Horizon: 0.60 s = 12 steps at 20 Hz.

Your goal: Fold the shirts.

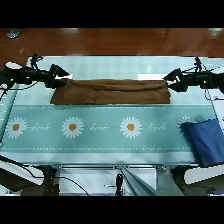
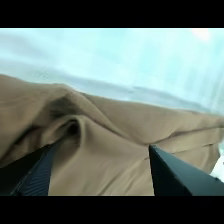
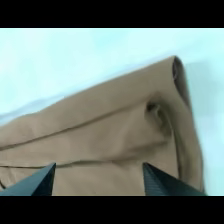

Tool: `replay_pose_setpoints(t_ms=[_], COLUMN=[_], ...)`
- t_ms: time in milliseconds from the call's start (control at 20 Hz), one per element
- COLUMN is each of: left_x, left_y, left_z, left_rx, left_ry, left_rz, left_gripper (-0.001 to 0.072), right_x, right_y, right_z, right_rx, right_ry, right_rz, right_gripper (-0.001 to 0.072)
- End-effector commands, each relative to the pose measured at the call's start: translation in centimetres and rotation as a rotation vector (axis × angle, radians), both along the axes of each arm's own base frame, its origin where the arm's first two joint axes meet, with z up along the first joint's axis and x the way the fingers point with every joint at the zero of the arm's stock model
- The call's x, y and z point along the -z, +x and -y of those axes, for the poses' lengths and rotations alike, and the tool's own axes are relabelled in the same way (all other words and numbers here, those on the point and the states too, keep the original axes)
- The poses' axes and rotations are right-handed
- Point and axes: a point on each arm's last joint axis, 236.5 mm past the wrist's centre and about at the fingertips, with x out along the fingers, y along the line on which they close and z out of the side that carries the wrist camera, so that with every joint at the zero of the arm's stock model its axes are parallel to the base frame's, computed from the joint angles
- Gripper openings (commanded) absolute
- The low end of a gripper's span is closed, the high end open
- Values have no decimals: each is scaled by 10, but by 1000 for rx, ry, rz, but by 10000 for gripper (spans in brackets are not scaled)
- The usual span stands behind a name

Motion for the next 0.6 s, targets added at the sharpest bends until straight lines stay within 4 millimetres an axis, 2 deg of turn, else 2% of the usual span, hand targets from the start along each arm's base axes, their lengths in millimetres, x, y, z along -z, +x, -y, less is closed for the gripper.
replay_pose_setpoints(t_ms=[0, 50, 150, 200, 300, 400, 550], left_x=[9, 2, -25, -40, -62, -62, -47], left_y=[-20, -31, -43, -47, -57, -81, -127], left_z=[-53, -84, -127, -140, -150, -147, -100], left_rx=[-23, -37, -88, -115, -144, -177, -149], left_ry=[124, 204, 316, 362, 475, 575, 569], left_rz=[-150, -168, -132, -97, -16, 17, 57], left_gripper=[701, 700, 700, 700, 700, 700, 700], right_x=[-12, -20, -15, -5, 16, 33, 41], right_y=[-9, -16, -36, -47, -59, -60, -49], right_z=[21, 36, 69, 80, 80, 66, 30], right_rx=[-41, -41, -25, -23, -41, -65, -115], right_ry=[12, 11, -42, -73, -85, -64, 10], right_rz=[-17, -21, -74, -122, -180, -210, -191], right_gripper=[627, 627, 627, 627, 627, 627, 627])
